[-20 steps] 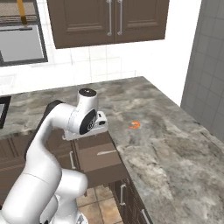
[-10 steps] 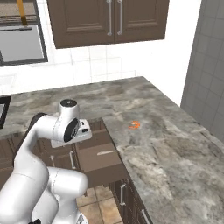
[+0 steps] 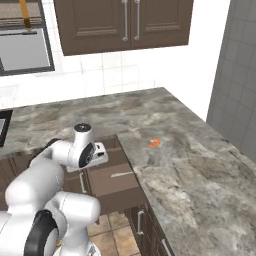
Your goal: Pick the dish brush from the drawer and place it on the counter.
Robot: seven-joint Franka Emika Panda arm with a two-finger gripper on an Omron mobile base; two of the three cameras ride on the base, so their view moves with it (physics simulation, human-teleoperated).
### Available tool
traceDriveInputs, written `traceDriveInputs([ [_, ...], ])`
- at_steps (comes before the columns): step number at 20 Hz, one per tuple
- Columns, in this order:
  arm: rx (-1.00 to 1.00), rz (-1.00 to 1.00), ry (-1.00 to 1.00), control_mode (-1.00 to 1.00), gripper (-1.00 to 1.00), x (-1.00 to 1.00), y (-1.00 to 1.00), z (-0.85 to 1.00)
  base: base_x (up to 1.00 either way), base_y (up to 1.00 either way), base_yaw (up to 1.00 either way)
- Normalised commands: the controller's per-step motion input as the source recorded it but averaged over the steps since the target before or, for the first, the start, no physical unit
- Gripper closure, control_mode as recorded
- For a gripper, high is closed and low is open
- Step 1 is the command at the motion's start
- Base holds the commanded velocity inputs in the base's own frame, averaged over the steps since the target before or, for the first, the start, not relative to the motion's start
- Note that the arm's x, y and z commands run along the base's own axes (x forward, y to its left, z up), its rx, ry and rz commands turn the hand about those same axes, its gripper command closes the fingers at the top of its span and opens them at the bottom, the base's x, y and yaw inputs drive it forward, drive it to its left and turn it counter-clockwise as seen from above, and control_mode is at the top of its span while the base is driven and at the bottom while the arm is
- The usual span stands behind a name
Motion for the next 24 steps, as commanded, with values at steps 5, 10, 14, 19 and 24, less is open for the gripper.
traceDriveInputs([
  [5, -0.01, 0.0, 0.13, -1.0, -1.0, 0.59, 0.0, -0.4, 0.0, 0.0, 0.0],
  [10, 0.0, 0.0, 0.16, -1.0, -1.0, 0.14, 0.0, -0.45, 0.0, 0.0, 0.0],
  [14, 0.0, 0.0, 0.2, -1.0, -1.0, -0.14, 0.07, -0.63, 0.0, 0.0, 0.0],
  [19, -0.02, 0.06, 0.18, -1.0, -1.0, -0.88, 0.3, -0.92, 0.0, 0.0, 0.0],
  [24, -0.01, 0.16, 0.17, -1.0, -1.0, -1.0, 0.43, -0.78, 0.0, 0.0, 0.0],
])
